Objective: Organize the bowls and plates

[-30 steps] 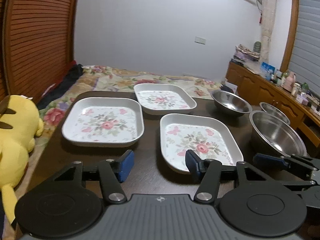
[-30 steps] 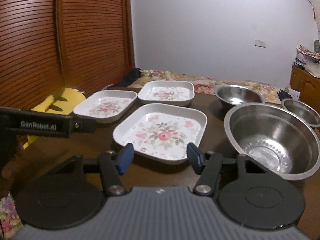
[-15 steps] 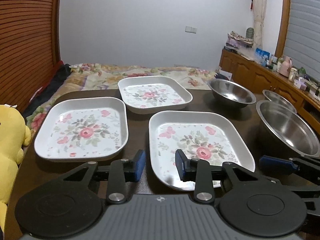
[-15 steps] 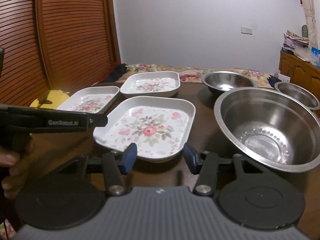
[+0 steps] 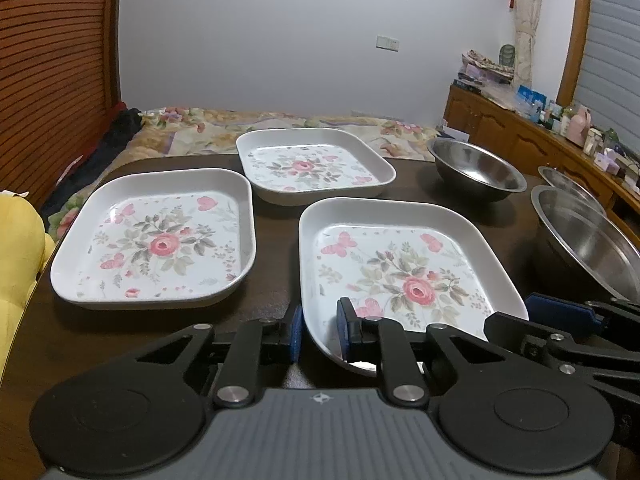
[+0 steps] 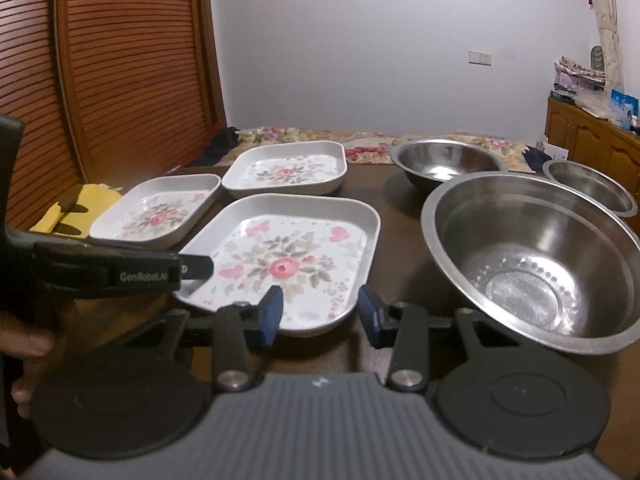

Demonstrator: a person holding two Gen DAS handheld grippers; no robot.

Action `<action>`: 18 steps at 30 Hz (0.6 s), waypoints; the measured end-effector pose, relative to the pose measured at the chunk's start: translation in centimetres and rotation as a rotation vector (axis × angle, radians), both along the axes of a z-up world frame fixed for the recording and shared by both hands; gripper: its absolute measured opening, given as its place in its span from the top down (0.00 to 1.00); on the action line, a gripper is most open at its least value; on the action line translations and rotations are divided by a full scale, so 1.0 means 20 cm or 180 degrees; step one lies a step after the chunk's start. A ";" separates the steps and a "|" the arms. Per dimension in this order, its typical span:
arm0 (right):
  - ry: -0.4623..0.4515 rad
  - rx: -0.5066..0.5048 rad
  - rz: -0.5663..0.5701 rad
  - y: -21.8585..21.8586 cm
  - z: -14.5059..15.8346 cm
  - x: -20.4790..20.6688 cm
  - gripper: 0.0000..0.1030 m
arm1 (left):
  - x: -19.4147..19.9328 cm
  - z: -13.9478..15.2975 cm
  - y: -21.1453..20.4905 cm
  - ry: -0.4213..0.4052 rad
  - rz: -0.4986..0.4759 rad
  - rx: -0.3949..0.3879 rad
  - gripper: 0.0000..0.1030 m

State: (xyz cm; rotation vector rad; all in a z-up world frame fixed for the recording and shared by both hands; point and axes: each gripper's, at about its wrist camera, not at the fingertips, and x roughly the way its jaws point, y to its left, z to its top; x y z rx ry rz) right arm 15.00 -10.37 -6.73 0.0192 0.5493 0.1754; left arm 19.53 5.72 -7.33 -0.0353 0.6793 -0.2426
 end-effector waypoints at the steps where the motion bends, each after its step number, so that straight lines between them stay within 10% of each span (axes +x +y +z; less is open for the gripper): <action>1: 0.0011 0.0037 -0.0007 0.00 0.00 0.01 0.58 | 0.00 0.00 0.00 0.0001 0.0000 -0.0005 0.80; 18: 0.0152 0.0064 -0.0034 -0.04 -0.03 0.05 0.70 | -0.08 0.02 0.05 -0.0012 -0.0020 -0.0121 0.86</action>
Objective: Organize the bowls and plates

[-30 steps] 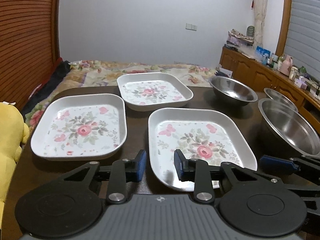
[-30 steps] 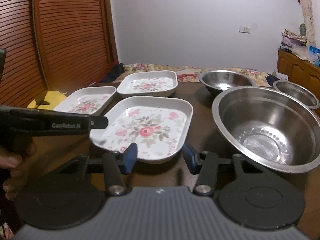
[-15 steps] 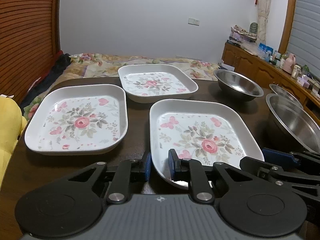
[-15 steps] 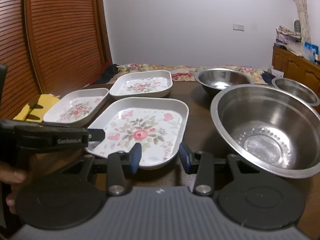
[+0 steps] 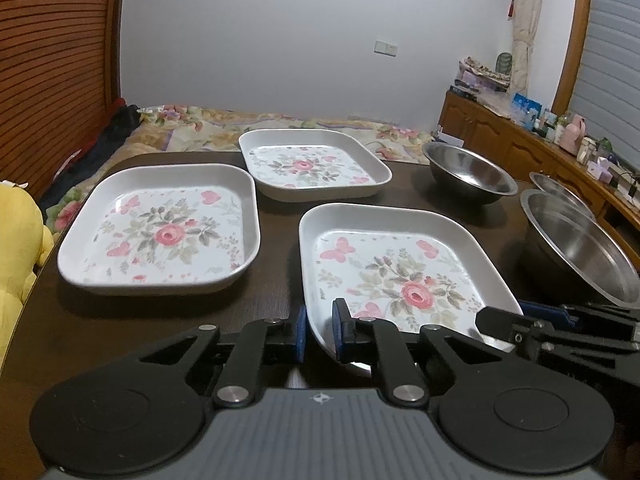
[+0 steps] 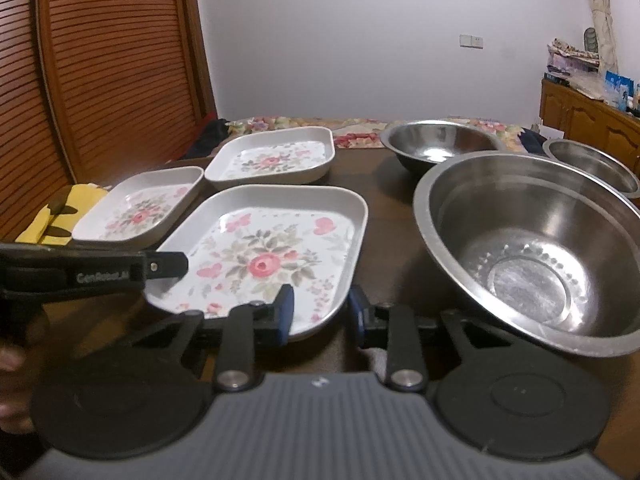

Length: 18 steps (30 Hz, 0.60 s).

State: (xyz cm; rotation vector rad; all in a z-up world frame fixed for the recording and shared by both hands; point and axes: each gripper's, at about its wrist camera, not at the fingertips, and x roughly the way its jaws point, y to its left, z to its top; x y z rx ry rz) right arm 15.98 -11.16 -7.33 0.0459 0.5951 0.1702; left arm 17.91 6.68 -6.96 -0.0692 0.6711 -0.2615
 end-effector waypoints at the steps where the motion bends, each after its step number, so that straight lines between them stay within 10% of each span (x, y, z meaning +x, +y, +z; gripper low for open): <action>1: -0.0010 0.0024 0.0015 0.00 0.00 -0.01 0.71 | -0.02 0.00 0.00 -0.0007 -0.0002 -0.0009 0.86; 18: -0.0152 0.0024 0.0441 0.02 0.03 -0.34 0.71 | -0.49 0.01 0.11 -0.0076 0.0064 -0.0091 0.85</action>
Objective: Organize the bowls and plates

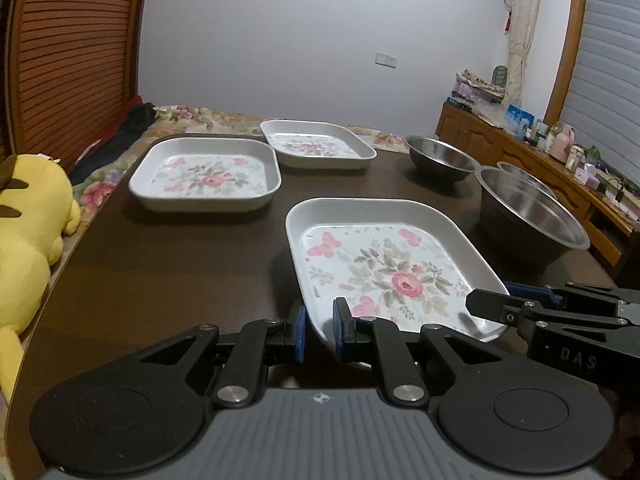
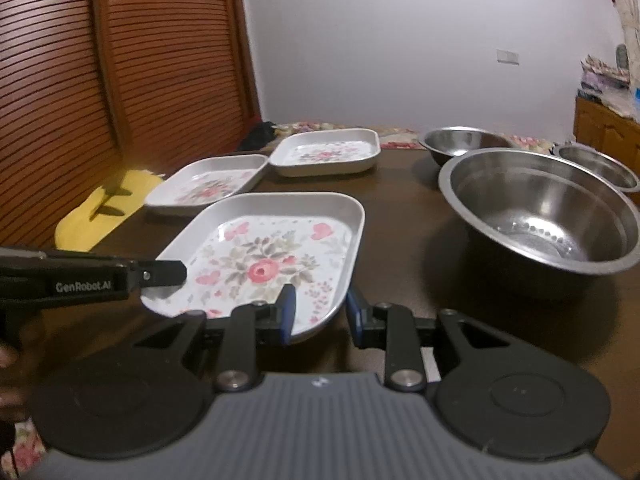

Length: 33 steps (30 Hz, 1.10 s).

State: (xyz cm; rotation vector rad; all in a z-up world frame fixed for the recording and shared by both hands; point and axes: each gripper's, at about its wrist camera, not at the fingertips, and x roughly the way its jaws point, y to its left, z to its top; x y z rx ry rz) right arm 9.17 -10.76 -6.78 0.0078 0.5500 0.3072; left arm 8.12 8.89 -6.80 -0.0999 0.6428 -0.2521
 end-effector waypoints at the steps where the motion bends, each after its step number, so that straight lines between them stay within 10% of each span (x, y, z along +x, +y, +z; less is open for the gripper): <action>1: -0.0005 0.0000 0.0023 0.00 0.00 -0.01 0.71 | -0.02 -0.01 0.00 0.0010 0.0001 0.0005 0.84; 33: 0.0047 0.0243 0.0105 -0.07 -0.03 -0.12 0.70 | -0.07 0.00 0.02 0.0031 0.0127 0.0140 0.75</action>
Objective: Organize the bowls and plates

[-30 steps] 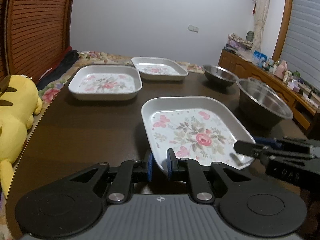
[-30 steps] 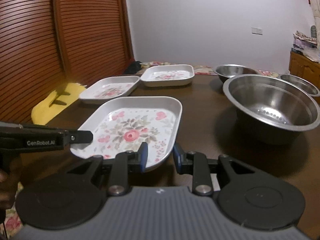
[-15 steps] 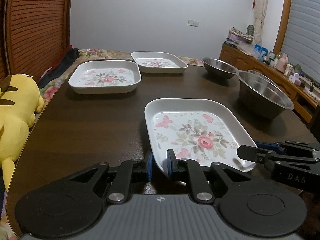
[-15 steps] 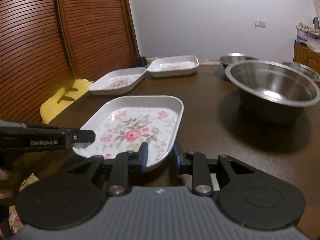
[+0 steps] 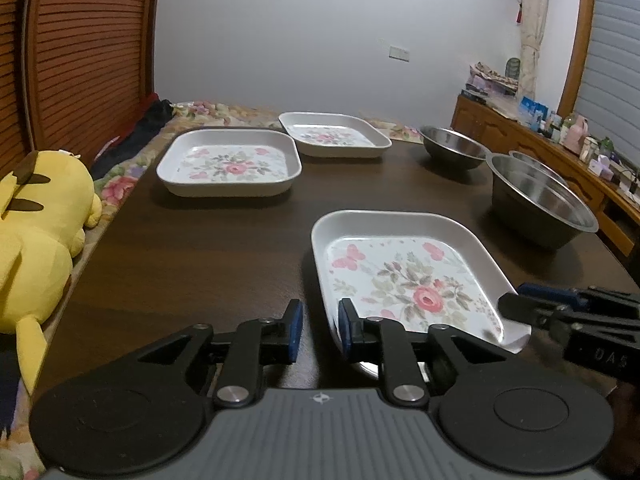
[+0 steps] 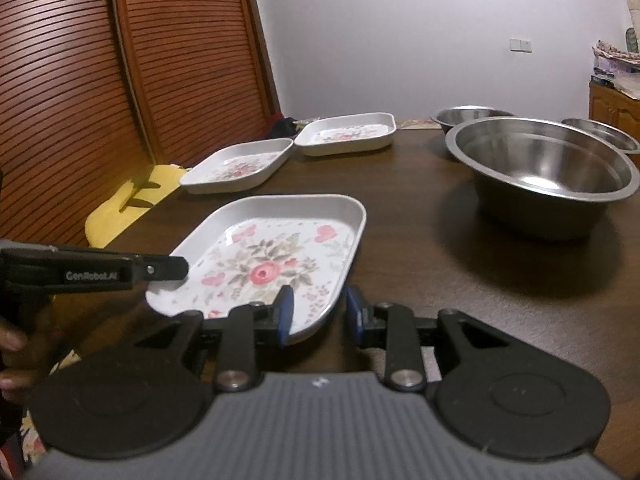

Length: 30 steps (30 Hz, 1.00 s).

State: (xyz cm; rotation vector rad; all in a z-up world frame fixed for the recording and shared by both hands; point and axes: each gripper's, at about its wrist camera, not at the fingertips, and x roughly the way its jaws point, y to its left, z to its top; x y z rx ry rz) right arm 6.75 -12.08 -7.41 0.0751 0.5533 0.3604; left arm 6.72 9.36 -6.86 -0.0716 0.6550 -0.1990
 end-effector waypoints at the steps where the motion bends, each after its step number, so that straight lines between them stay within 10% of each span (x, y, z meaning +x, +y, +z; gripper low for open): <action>1: -0.0037 -0.0014 -0.0015 0.00 0.01 0.00 0.69 | 0.00 0.01 0.00 -0.0013 0.0007 0.0000 0.73; 6: -0.0185 -0.0059 -0.0088 -0.04 0.06 0.00 0.59 | -0.02 0.06 0.01 -0.0097 0.0027 -0.0009 0.64; 15: -0.0413 -0.0134 -0.0235 -0.12 0.17 0.05 0.11 | -0.03 0.11 -0.02 -0.0190 -0.0030 -0.0036 0.45; 30: -0.0240 -0.0010 -0.0181 -0.12 0.25 0.16 0.00 | 0.03 0.18 0.02 -0.0415 0.0100 0.0045 0.24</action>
